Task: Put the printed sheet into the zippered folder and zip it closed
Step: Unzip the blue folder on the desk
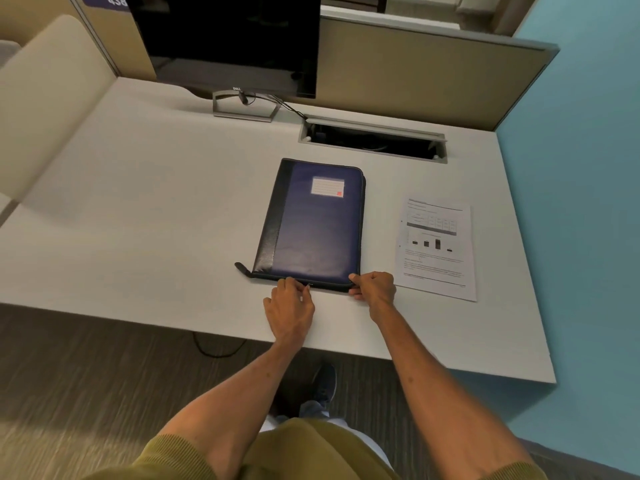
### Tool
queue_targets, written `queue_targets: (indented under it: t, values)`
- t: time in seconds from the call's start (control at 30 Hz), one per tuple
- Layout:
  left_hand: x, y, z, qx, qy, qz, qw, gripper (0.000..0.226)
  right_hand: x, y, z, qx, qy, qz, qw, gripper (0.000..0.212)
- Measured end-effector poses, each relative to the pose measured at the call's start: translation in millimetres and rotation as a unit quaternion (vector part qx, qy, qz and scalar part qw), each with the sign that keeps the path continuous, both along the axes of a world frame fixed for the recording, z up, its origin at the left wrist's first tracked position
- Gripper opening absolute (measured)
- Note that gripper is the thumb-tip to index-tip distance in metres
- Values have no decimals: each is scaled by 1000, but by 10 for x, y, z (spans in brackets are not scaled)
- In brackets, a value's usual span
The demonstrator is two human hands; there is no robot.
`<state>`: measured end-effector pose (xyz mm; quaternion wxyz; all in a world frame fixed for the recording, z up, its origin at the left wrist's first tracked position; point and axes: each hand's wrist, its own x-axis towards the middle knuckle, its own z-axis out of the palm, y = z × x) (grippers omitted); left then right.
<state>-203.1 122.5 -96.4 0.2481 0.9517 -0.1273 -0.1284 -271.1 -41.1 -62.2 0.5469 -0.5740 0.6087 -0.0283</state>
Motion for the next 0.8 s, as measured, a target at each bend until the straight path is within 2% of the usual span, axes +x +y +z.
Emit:
queue_targets:
  t: [0.23,0.4,0.63,0.8]
  values:
    - [264,354,43,11,-40,-18,999,16,46,79,21,-14,-6,-31,999,30]
    - [424,571,73,73,-76,-59,993,26,79,128,41,-13,-13,-58,998,28]
    - [662,767,106,58,-90,-102,989,29,130,162,91,2,-40,-83,996,23]
    - [834,1000,128,63,-93,-104,988,25,159,139,162,-10,-56,-111,992,11]
